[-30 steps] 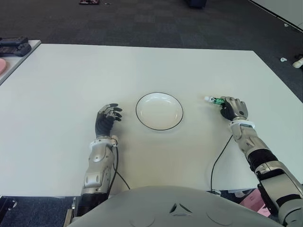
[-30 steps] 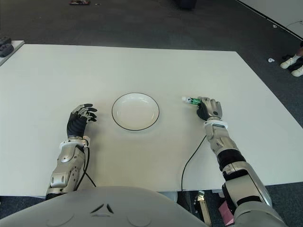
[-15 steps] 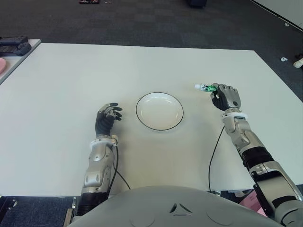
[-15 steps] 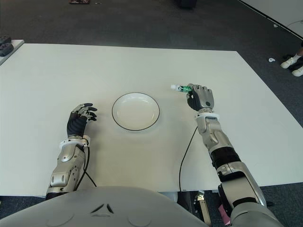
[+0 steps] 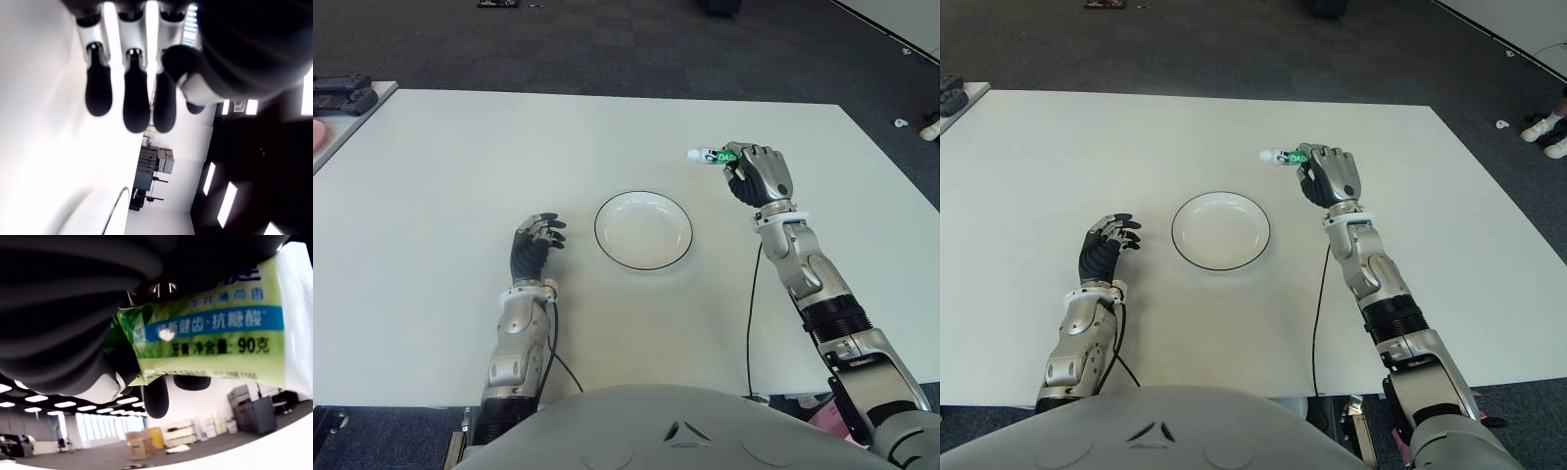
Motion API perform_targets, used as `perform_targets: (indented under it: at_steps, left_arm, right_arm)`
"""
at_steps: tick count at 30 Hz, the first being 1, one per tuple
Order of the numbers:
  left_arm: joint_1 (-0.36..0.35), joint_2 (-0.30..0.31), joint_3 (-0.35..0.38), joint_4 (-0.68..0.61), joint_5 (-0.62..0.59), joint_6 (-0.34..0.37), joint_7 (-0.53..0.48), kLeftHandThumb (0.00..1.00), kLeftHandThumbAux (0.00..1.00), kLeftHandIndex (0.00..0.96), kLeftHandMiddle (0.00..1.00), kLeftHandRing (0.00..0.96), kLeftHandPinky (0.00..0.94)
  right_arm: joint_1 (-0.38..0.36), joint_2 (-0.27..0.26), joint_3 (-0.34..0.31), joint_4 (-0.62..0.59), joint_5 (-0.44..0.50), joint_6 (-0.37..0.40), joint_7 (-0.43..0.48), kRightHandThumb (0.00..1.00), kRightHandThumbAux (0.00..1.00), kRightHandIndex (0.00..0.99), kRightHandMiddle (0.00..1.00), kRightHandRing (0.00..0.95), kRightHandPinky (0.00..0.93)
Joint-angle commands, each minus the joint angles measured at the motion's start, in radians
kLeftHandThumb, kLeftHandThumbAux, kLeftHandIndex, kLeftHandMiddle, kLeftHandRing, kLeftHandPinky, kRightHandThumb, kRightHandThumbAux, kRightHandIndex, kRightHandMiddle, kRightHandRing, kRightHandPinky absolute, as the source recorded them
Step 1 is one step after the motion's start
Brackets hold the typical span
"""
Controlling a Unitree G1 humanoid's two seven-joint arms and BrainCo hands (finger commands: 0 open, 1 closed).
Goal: Put the toothpaste on the table into the plate.
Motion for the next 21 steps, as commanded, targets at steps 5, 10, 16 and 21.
perform_targets:
  at_steps: [5,10,16,21]
  left_arm:
    - [0.032,-0.039,0.002,0.084,-0.003,0.045,0.005,0.835,0.678,0.407,0.496,0.596,0.586]
    - [0.030,-0.037,-0.001,0.082,0.004,0.045,0.010,0.835,0.679,0.404,0.500,0.603,0.591]
    - [0.031,-0.041,0.000,0.075,0.003,0.050,0.016,0.834,0.679,0.402,0.502,0.603,0.587]
    - [0.031,-0.042,0.003,0.073,0.002,0.055,0.020,0.834,0.679,0.402,0.502,0.602,0.586]
  right_arm:
    - [-0.033,0.056,0.031,-0.047,-0.007,-0.073,0.042,0.849,0.681,0.394,0.548,0.873,0.859]
    - [-0.039,0.083,0.046,-0.065,0.004,-0.104,0.080,0.849,0.680,0.395,0.550,0.874,0.870]
    - [-0.051,0.109,0.066,-0.059,0.013,-0.129,0.160,0.850,0.680,0.395,0.550,0.875,0.873]
    - [-0.049,0.118,0.075,-0.062,0.024,-0.148,0.216,0.849,0.681,0.393,0.549,0.875,0.874]
